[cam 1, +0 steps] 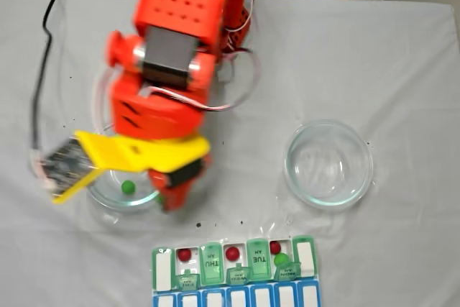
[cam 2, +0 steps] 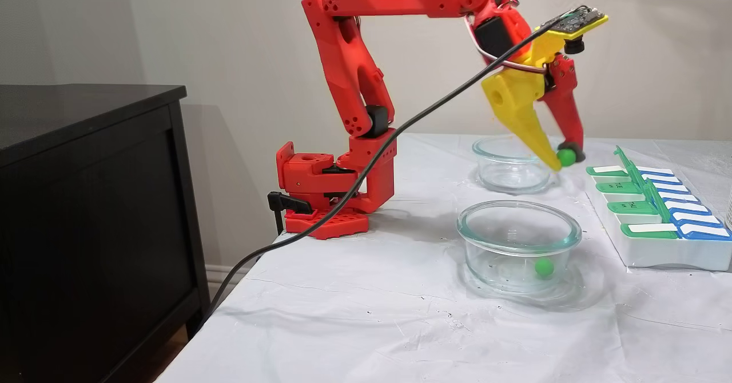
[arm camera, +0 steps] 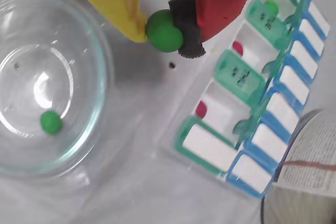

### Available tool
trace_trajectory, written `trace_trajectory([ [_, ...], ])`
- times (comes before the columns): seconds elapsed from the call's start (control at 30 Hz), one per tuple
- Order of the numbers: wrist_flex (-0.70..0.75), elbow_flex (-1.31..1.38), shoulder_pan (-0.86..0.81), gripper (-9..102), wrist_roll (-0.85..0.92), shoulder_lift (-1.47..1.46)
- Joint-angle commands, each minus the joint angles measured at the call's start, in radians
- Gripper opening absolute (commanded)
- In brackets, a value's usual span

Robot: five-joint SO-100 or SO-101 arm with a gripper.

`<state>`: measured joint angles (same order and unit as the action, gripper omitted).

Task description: Sort medicines into box.

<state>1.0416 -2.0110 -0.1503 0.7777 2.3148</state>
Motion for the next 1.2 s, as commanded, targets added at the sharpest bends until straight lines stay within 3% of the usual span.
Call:
trace_trajectory([
  [0.0,-0.021,0.118,0.121,0,-0.150,-0.026],
  [0.2,-0.103,0.146,0.212,0,-0.235,-0.187],
  [0.6,-0.282,0.199,0.224,0,-0.281,-0.356],
  [1.17,-0.443,0.156,0.253,0,-0.285,-0.391],
])
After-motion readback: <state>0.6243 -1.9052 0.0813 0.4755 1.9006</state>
